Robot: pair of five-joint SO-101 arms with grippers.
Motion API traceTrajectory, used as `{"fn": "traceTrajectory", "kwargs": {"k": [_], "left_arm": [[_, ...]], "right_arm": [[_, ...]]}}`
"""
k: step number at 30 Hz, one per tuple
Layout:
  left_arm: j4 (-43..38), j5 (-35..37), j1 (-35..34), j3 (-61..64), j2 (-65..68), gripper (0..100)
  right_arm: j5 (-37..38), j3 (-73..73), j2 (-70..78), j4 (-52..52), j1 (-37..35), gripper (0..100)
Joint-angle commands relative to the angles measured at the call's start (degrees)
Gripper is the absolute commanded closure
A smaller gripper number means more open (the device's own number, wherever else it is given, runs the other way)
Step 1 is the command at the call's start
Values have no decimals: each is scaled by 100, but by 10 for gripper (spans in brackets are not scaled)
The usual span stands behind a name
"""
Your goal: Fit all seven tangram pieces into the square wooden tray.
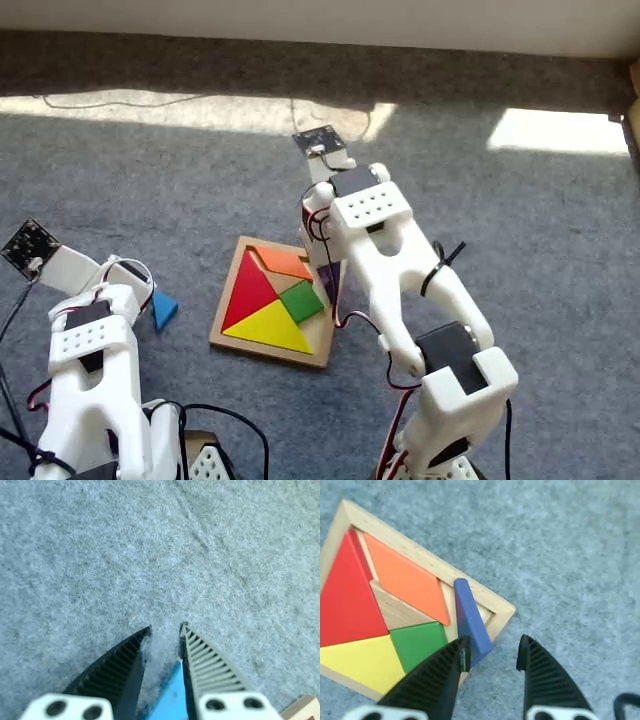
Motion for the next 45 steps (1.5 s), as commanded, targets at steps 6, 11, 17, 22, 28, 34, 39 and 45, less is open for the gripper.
{"fn": "traceTrajectory", "kwargs": {"k": [6,11,17,22,28,34,39,45], "left_arm": [[-105,-53,-40,-31,-145,895],[-105,-53,-40,-31,-145,895],[-105,-53,-40,-31,-145,895],[-105,-53,-40,-31,-145,895],[-105,-53,-40,-31,-145,895],[-105,-53,-40,-31,-145,895],[-105,-53,-40,-31,-145,895],[-105,-53,-40,-31,-145,895]], "right_arm": [[-9,-303,-119,22,101,843],[404,-180,-84,-409,163,882],[800,356,-57,-831,374,991],[818,620,-31,-866,400,995],[826,1288,-22,-1420,101,995],[791,1657,-22,-1569,-470,995],[782,1684,-22,-1560,-778,995],[782,1675,-75,-1543,-743,995]]}}
